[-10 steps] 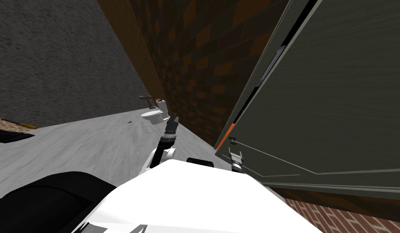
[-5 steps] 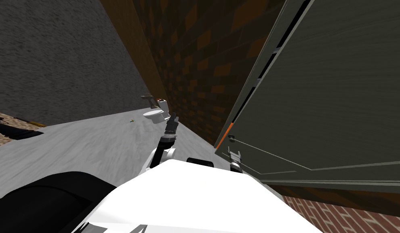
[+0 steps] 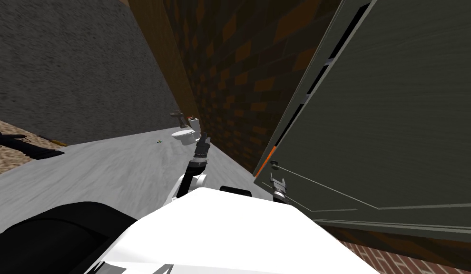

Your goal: Pull the door open

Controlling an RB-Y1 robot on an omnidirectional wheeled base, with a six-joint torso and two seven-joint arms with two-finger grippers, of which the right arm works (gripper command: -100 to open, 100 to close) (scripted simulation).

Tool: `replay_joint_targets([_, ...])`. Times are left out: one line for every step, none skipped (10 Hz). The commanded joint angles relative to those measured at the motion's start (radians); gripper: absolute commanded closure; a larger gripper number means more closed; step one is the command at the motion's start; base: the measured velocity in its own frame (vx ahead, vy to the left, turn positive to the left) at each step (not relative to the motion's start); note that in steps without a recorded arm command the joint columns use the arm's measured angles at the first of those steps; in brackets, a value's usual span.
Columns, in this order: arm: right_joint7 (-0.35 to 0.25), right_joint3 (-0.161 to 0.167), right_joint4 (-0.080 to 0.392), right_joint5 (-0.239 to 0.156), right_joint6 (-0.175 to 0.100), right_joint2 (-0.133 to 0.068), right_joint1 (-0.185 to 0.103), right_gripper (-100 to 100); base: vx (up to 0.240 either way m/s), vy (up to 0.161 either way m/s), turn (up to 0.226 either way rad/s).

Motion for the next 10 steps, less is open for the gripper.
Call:
replay_joint_targets([-0.025, -0.015, 0.005, -0.009, -0.005, -0.019, 0.008, -100, 0.215, -0.016, 0.138])
replay_joint_targets([-0.044, -0.024, 0.021, -0.014, -0.01, -0.034, 0.006, -100, 0.227, -0.013, 0.125])
replay_joint_targets([-0.061, -0.032, 0.035, -0.019, -0.015, -0.047, 0.005, -100, 0.224, -0.032, 0.111])
replay_joint_targets([-0.08, -0.04, 0.05, -0.024, -0.02, -0.061, 0.003, -100, 0.199, -0.022, 0.125])
replay_joint_targets([-0.071, -0.032, 0.058, -0.018, -0.025, -0.05, -0.003, -100, 0.087, -0.011, 0.025])
replay_joint_targets([-0.071, -0.032, 0.058, -0.018, -0.025, -0.05, -0.003, 100, -0.007, -0.009, -0.047])
replay_joint_targets([-0.071, -0.032, 0.058, -0.018, -0.025, -0.05, -0.003, 100, -0.033, -0.012, -0.009])
replay_joint_targets([-0.071, -0.032, 0.058, -0.018, -0.025, -0.05, -0.003, 100, -0.031, 0.001, 0.025])
replay_joint_targets([-0.071, -0.032, 0.058, -0.018, -0.025, -0.05, -0.003, 100, -0.02, 0.005, 0.003])
replay_joint_targets([-0.071, -0.032, 0.058, -0.018, -0.025, -0.05, -0.003, 100, -0.009, 0.006, -0.005])
